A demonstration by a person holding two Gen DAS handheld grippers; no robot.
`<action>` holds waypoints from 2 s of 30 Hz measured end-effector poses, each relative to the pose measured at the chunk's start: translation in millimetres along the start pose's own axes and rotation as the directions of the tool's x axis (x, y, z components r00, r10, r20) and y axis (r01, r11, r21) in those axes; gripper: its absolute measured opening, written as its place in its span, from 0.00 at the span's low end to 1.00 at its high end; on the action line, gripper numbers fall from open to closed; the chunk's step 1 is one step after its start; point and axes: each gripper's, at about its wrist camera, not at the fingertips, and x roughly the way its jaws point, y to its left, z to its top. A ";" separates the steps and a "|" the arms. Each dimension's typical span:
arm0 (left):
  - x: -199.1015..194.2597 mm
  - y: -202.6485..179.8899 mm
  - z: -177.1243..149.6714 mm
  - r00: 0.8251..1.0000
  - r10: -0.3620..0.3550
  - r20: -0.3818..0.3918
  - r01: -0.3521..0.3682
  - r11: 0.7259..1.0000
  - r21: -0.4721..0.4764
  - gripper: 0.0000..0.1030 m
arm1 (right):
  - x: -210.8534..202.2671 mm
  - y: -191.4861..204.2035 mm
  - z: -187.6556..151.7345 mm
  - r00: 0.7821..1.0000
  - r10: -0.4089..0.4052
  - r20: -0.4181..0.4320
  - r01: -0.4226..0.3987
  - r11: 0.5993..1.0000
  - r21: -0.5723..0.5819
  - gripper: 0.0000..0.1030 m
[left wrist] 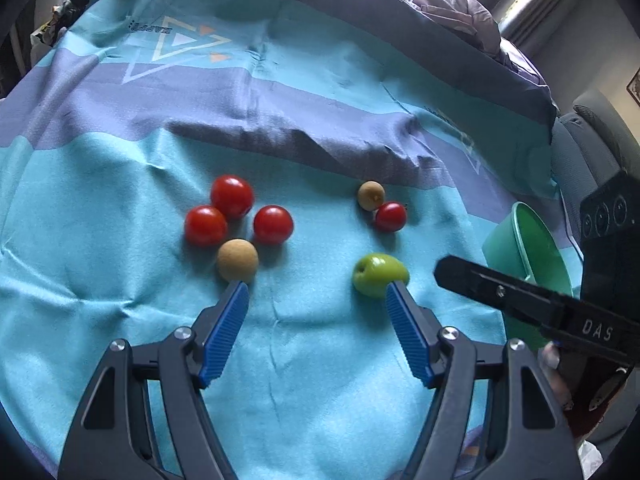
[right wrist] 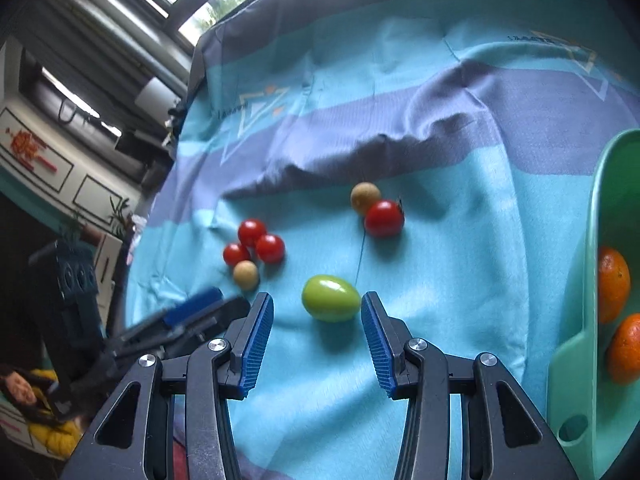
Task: Organize fruits
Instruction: 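Lift the green fruit with the right gripper, then carry the green fruit over the green bowl and open the right gripper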
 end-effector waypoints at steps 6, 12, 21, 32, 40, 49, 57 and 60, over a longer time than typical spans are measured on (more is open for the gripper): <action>21.9 -6.2 4.9 0.999 -0.027 -0.040 0.026 0.999 -0.021 0.67 | 36.9 1.9 30.9 0.997 -0.074 -0.011 0.074 0.997 -0.005 0.45; 26.9 -1.6 3.9 0.999 0.007 -0.048 -0.009 1.000 -0.022 0.58 | 60.1 5.2 40.2 0.984 -0.169 -0.059 0.164 0.984 -0.076 0.45; 21.9 -2.8 -3.5 0.999 0.017 -0.050 -0.017 1.000 0.006 0.58 | 66.4 0.9 33.6 0.984 -0.156 -0.081 0.151 0.987 -0.060 0.34; 0.3 -10.1 -24.7 0.995 0.051 -0.091 -0.040 0.993 0.114 0.60 | 18.2 -2.0 -10.7 0.980 -0.101 -0.171 0.099 0.995 -0.025 0.34; 11.3 -17.9 -20.4 0.993 -0.046 -0.105 0.054 0.995 0.079 0.60 | 3.6 -9.7 -4.3 0.987 -0.121 -0.110 0.120 0.993 -0.018 0.34; 35.4 -47.2 -24.5 0.985 -0.089 -0.145 0.104 0.990 0.098 0.58 | 21.4 -15.4 -7.1 0.985 -0.101 -0.137 0.107 0.994 0.037 0.34; 46.6 -68.4 -30.5 0.981 -0.095 -0.171 0.114 0.988 0.106 0.37 | 18.5 -21.0 -10.4 0.986 -0.081 -0.145 0.089 0.995 0.044 0.35; 47.8 -76.9 -32.7 0.987 -0.057 -0.150 0.079 0.986 0.144 0.36 | 19.1 -21.4 -11.7 0.986 -0.081 -0.148 0.087 0.995 0.038 0.35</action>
